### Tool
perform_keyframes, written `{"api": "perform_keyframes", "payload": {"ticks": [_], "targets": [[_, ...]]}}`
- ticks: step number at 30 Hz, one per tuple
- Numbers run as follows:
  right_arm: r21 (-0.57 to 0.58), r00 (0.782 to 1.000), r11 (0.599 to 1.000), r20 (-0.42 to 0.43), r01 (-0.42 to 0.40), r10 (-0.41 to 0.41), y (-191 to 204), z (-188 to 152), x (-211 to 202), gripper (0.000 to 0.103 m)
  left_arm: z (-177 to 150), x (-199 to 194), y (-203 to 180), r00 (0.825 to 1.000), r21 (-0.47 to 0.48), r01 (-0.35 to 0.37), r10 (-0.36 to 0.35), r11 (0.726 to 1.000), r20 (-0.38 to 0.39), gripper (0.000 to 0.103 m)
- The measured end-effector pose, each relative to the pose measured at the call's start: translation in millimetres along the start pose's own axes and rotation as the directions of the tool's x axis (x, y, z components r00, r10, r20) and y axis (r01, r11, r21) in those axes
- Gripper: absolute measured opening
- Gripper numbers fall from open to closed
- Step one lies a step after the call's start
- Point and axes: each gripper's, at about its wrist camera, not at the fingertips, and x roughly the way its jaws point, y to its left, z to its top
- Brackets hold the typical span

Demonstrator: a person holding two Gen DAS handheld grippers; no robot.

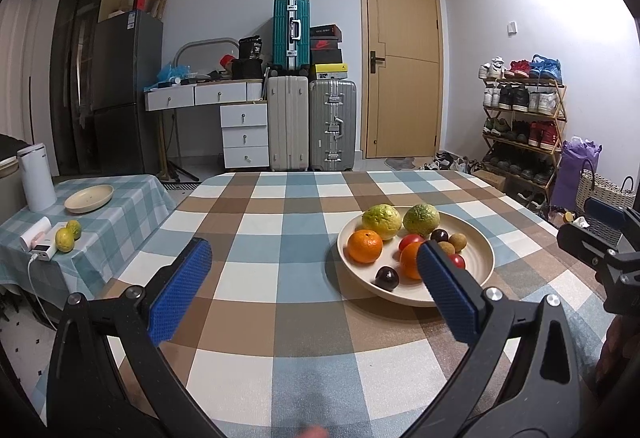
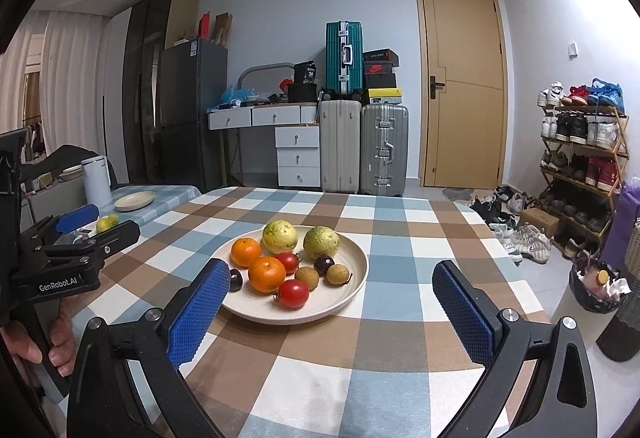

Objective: Organize fruits

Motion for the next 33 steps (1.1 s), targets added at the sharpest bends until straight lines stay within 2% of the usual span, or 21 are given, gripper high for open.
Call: {"api": "perform_keyframes", "payload": {"ticks": [33], "targets": [[0.007, 1.0, 1.0, -0.018, -0.006, 0.006, 1.5, 2.3, 0.7, 0.103, -1.2, -0.2, -0.5, 1.0, 0.001, 0.0, 0.0, 1.0, 0.002, 0.102]]}}
